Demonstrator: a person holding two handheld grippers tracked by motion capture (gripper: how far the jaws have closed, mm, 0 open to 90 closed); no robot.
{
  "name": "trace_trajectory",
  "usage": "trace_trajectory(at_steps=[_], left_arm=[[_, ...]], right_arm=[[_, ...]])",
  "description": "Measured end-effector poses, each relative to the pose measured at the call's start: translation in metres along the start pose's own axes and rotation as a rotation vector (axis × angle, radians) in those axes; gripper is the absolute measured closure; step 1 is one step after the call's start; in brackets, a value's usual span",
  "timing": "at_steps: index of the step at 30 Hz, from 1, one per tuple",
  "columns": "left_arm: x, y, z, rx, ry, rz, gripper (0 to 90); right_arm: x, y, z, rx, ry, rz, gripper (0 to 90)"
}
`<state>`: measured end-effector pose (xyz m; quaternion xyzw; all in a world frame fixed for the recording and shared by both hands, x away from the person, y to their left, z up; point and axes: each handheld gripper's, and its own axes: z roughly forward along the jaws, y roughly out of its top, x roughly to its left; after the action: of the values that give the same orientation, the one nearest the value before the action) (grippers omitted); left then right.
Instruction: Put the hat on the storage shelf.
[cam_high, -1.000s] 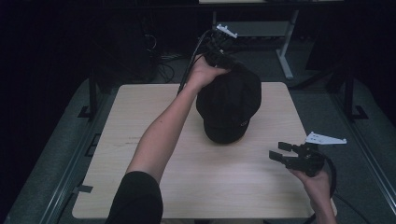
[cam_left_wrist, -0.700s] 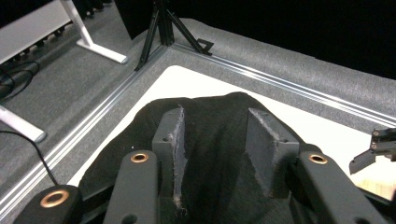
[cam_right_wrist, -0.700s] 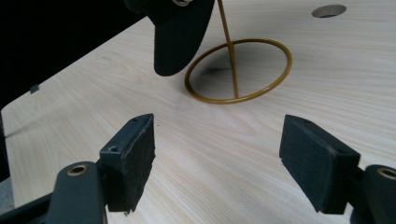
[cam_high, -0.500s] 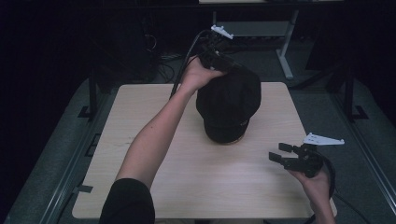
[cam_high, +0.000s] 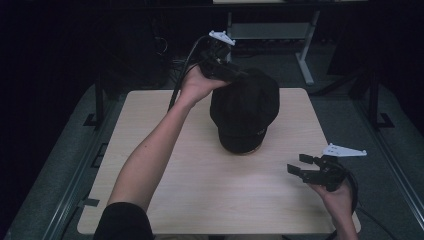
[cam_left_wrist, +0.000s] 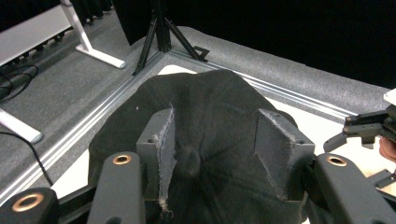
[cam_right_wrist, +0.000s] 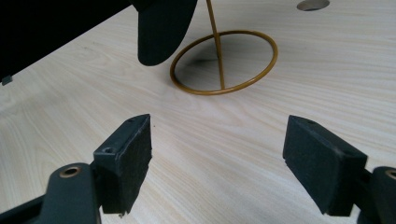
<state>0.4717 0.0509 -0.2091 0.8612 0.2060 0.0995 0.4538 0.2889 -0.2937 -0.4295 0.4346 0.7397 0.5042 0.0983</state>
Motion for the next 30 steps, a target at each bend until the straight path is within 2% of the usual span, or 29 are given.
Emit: trace_trajectory(at_steps=[11,20,30], left_arm=[[0.0,-0.015,-0.015,-0.008,0.007,-0.03,43.1],[-0.008,-0.016,-0.021,-0.026,0.0,-0.015,37.2],[-0.015,-0.028,-0.033,-0.058,0.003,-0.02,34.9]], right_arm=[[0.003,0.0,0.002,0.013,-0.015,-0.009,20.5],[0.006,0.0,0.002,0.006,-0.011,-0.021,18.8],[0.009,0.0,0.003,0.01,-0.02,-0.03,18.6]])
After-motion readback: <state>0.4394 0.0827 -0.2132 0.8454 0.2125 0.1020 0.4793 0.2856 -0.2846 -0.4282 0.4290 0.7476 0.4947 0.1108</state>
